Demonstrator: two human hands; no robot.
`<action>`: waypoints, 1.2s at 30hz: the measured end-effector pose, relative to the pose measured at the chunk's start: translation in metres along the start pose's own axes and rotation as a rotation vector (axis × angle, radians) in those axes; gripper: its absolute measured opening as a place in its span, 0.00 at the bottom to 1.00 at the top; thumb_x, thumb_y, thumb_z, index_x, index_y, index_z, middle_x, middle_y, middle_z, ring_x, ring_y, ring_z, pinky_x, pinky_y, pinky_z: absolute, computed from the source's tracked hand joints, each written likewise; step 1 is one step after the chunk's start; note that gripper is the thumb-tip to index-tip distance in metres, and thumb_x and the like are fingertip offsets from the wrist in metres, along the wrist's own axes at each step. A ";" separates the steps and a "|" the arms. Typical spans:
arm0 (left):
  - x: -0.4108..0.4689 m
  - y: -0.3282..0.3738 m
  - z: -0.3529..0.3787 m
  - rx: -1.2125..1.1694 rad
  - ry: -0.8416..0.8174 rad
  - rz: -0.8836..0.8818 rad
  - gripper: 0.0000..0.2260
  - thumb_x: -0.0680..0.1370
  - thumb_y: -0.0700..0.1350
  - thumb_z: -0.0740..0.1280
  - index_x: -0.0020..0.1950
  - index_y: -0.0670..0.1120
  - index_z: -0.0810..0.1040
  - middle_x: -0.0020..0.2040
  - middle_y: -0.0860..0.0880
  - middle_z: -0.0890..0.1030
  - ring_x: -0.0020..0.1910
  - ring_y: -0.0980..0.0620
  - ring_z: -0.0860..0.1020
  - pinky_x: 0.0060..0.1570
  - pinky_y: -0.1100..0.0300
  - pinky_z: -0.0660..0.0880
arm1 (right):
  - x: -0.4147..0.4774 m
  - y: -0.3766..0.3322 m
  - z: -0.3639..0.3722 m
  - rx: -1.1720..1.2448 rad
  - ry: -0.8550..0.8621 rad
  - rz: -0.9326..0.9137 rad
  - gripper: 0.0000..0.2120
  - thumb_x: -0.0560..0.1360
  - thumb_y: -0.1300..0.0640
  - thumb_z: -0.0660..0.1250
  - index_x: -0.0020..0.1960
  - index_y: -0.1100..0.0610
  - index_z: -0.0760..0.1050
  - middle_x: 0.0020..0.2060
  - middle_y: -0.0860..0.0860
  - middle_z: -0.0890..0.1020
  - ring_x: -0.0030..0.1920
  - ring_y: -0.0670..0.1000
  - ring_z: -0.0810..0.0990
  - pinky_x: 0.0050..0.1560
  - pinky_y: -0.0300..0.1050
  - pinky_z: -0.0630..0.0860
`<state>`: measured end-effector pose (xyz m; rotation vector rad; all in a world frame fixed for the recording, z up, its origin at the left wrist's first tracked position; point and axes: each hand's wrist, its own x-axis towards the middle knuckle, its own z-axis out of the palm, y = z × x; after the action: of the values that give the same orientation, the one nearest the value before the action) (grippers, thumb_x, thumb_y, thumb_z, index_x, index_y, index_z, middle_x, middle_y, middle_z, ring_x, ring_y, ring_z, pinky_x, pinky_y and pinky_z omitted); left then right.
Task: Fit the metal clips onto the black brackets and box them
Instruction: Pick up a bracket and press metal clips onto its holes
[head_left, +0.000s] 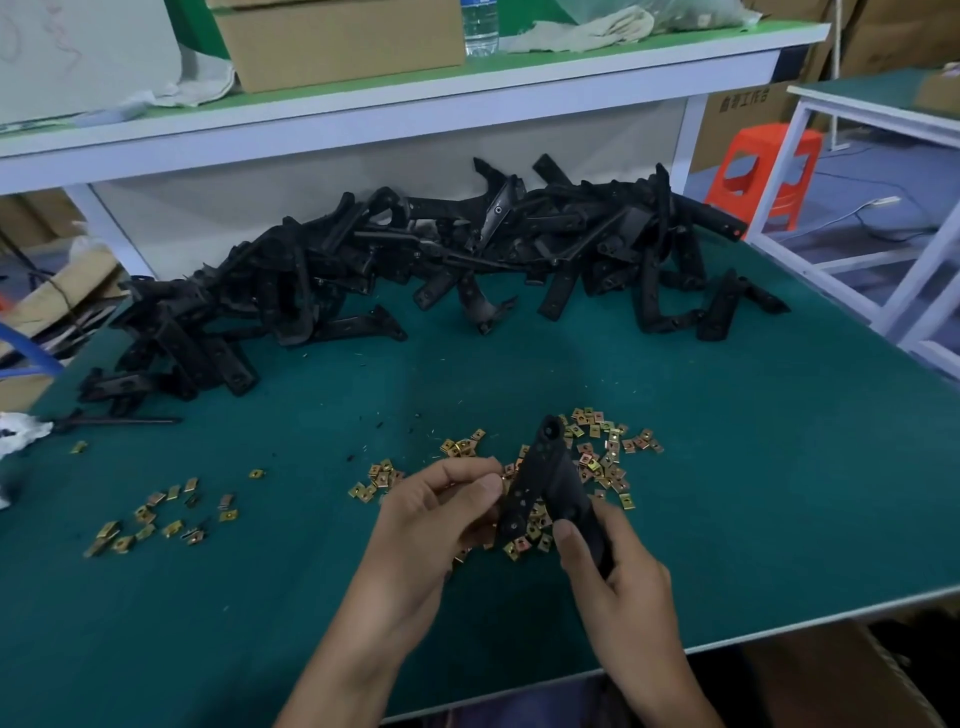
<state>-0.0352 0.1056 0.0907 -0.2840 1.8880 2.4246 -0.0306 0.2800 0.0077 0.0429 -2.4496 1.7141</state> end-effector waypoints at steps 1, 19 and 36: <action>-0.001 0.000 0.001 0.021 0.014 0.007 0.06 0.70 0.46 0.74 0.46 0.49 0.87 0.44 0.43 0.86 0.41 0.51 0.81 0.43 0.58 0.77 | 0.000 0.000 0.000 -0.005 0.004 -0.005 0.15 0.75 0.34 0.62 0.57 0.40 0.75 0.39 0.42 0.82 0.38 0.44 0.79 0.36 0.39 0.73; -0.001 -0.002 0.011 0.374 0.109 0.048 0.05 0.77 0.46 0.74 0.51 0.52 0.82 0.44 0.54 0.87 0.45 0.58 0.84 0.42 0.67 0.78 | 0.001 -0.004 0.003 -0.095 0.054 0.004 0.13 0.75 0.36 0.63 0.51 0.44 0.75 0.35 0.40 0.79 0.33 0.44 0.76 0.33 0.43 0.72; 0.054 -0.014 -0.029 1.075 0.138 0.378 0.19 0.85 0.57 0.56 0.50 0.48 0.81 0.45 0.49 0.82 0.48 0.48 0.80 0.48 0.48 0.77 | -0.001 -0.002 0.002 -0.066 0.073 0.043 0.16 0.75 0.34 0.62 0.53 0.44 0.75 0.33 0.39 0.78 0.32 0.44 0.75 0.30 0.37 0.69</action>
<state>-0.0830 0.0774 0.0607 -0.0169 3.1503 1.1762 -0.0295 0.2779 0.0085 -0.0792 -2.4699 1.6198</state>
